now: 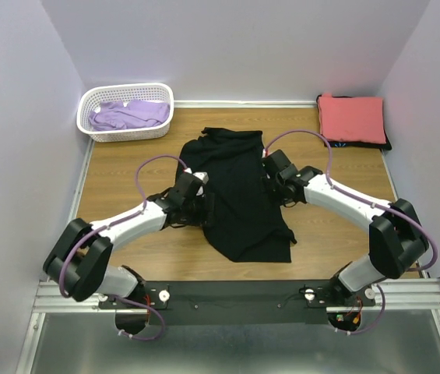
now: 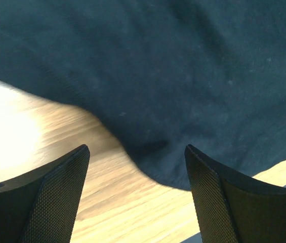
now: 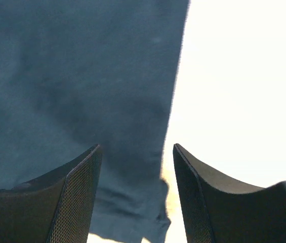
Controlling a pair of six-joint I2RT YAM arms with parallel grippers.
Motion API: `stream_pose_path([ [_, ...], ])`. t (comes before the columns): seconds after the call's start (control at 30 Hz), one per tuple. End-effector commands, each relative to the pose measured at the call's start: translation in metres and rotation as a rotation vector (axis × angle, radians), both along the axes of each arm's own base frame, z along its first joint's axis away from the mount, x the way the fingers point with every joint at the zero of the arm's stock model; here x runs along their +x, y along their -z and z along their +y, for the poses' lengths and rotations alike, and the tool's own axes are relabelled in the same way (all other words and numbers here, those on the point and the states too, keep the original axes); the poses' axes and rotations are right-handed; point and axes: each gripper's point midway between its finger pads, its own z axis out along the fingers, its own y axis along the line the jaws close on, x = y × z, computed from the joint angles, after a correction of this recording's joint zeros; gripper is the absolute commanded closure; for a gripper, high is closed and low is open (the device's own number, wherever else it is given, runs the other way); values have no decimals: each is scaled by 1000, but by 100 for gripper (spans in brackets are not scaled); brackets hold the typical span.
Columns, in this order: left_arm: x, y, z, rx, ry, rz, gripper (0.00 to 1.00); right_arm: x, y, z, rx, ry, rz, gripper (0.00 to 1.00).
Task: Fold and stack the t-shirts
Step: Flatten the tshirt out
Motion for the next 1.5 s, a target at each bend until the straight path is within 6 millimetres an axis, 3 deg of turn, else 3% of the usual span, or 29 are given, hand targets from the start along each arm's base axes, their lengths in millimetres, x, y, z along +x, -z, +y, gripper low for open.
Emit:
stream_pose_path([
  [0.0,4,6,-13,33,23,20,19,17,-2,-21,27,92,-60,34],
  [0.13,7,13,-22,79,41,31,27,19,2,-31,69,117,-55,34],
  [0.23,7,20,-23,108,41,47,40,17,10,-37,67,129,-48,34],
  [0.3,7,20,-21,130,33,43,61,16,15,-39,72,136,-42,34],
  [0.33,8,16,-21,126,32,36,79,16,16,-39,80,138,-39,34],
  [0.4,15,3,-8,181,-12,-8,100,16,21,-39,107,145,-29,34],
  [0.47,23,-18,2,203,-47,-55,100,17,23,-36,130,142,-25,34],
  [0.5,37,-53,4,181,-84,-142,100,18,24,-35,143,142,-25,34],
  [0.57,48,-95,12,161,-131,-226,100,19,24,-32,173,138,-19,34],
  [0.6,57,-142,21,143,-173,-319,100,21,22,-28,198,129,-23,34],
  [0.67,60,-185,32,148,-205,-400,100,23,17,-22,228,111,-33,34],
  [0.7,67,-229,40,129,-253,-494,100,25,15,-19,241,102,-43,34],
  [0.77,69,-262,52,130,-297,-563,100,25,9,-9,288,75,-34,34],
  [0.8,71,-288,60,116,-335,-625,100,25,6,-8,298,74,-38,33],
  [0.9,77,-314,56,96,-313,-694,100,25,-12,-8,328,84,-86,32],
  [0.97,82,-320,41,51,-266,-707,100,30,-27,-20,312,132,-157,32],
  [1.1,74,-320,-33,-155,-52,-680,100,37,-76,-48,294,253,-348,30],
  [1.13,69,-313,-56,-197,12,-652,100,39,-98,-63,290,319,-435,30],
  [1.17,67,-319,-76,-243,50,-673,100,38,-109,-71,288,351,-479,30],
  [1.2,57,-306,-107,-257,123,-642,100,37,-120,-80,289,390,-523,30],
  [1.27,46,-310,-144,-313,191,-632,100,29,-151,-106,303,496,-651,30],
  [1.3,28,-298,-181,-343,276,-597,100,25,-160,-113,313,528,-689,30],
  [1.33,18,-306,-200,-385,319,-598,100,21,-170,-122,317,558,-731,30],
  [1.37,7,-309,-218,-417,363,-597,96,13,-185,-138,321,614,-799,30],
  [1.4,-8,-292,-242,-425,439,-552,91,7,-193,-144,327,632,-831,30],
  [1.43,-28,-298,-258,-455,497,-547,84,2,-199,-152,331,657,-861,30],
  [1.47,-36,-294,-266,-458,528,-539,63,-3,-203,-161,320,692,-891,30],
])
